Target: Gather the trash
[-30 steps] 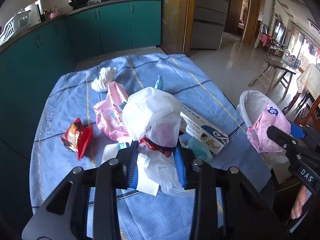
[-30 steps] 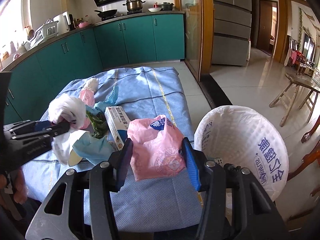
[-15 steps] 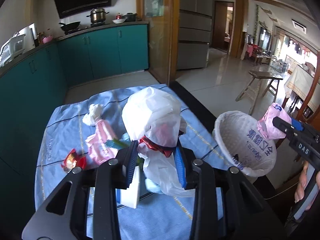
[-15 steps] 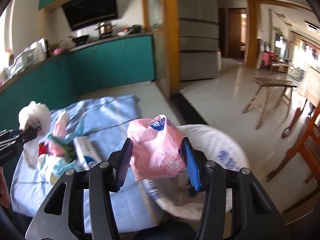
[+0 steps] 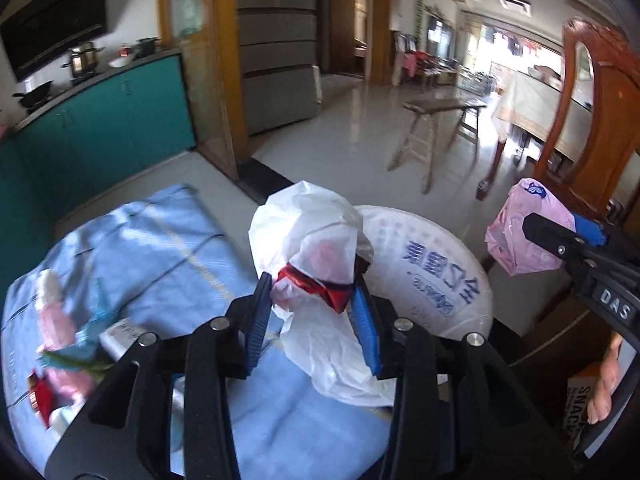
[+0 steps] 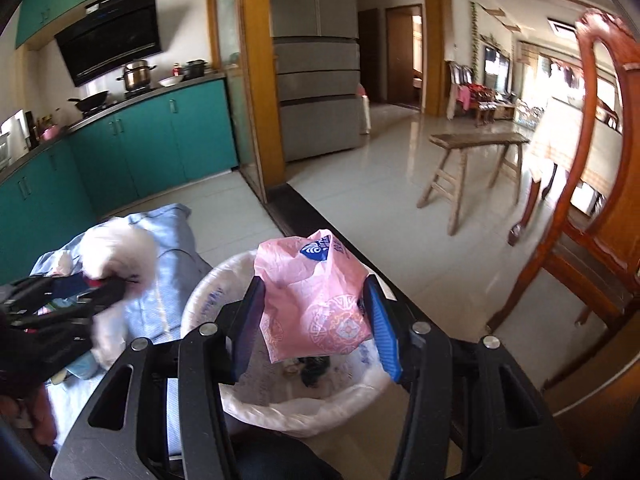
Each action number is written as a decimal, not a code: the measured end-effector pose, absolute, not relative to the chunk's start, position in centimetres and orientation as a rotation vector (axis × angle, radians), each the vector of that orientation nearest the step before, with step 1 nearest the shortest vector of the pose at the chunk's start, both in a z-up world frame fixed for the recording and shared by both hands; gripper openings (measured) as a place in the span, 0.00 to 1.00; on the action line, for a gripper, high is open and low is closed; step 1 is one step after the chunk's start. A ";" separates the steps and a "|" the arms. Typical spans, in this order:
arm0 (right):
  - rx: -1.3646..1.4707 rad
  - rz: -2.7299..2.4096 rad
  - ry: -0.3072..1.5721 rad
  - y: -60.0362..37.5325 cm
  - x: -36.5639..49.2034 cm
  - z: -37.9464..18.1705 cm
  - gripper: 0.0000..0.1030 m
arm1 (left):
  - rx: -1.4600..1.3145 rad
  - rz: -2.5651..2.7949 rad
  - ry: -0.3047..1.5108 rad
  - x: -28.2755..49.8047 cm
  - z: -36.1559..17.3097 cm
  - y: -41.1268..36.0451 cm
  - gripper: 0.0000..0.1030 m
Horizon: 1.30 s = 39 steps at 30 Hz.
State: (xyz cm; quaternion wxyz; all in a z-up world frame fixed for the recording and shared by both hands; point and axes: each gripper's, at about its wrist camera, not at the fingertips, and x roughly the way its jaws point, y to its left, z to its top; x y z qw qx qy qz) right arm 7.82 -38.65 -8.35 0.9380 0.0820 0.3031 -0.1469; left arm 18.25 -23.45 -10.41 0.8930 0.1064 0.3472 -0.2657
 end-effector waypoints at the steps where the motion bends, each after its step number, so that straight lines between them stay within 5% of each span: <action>1: 0.176 -0.313 0.627 -39.2 7.6 -8.7 0.49 | 0.230 -0.577 0.737 18.7 -11.1 -24.9 0.39; 6: 0.202 -0.350 0.648 -40.9 7.0 -9.7 0.49 | 0.255 -0.628 0.783 19.3 -13.5 -29.1 0.43; 8: 0.210 -0.354 0.652 -41.4 7.2 -10.1 0.50 | 0.257 -0.616 0.774 19.3 -13.7 -29.6 0.81; 10: 0.222 -0.346 0.651 -41.7 7.3 -10.4 0.52 | 0.250 -0.576 0.726 19.1 -13.3 -28.9 0.89; 15: 0.229 -0.305 0.656 -41.5 8.7 -11.2 0.59 | 0.294 -0.430 0.686 19.4 -12.0 -25.5 0.90; 20: 0.238 -0.266 0.660 -40.4 9.9 -11.6 0.77 | 0.267 -0.238 0.647 19.4 -10.3 -19.0 0.94; 31: 0.223 -0.131 0.726 -36.8 12.8 -12.3 0.79 | 0.122 0.270 0.754 17.8 -11.3 2.1 0.95; 39: 0.111 0.245 0.732 -22.7 21.7 -9.0 0.82 | -0.009 0.409 0.844 13.0 -12.6 12.5 0.95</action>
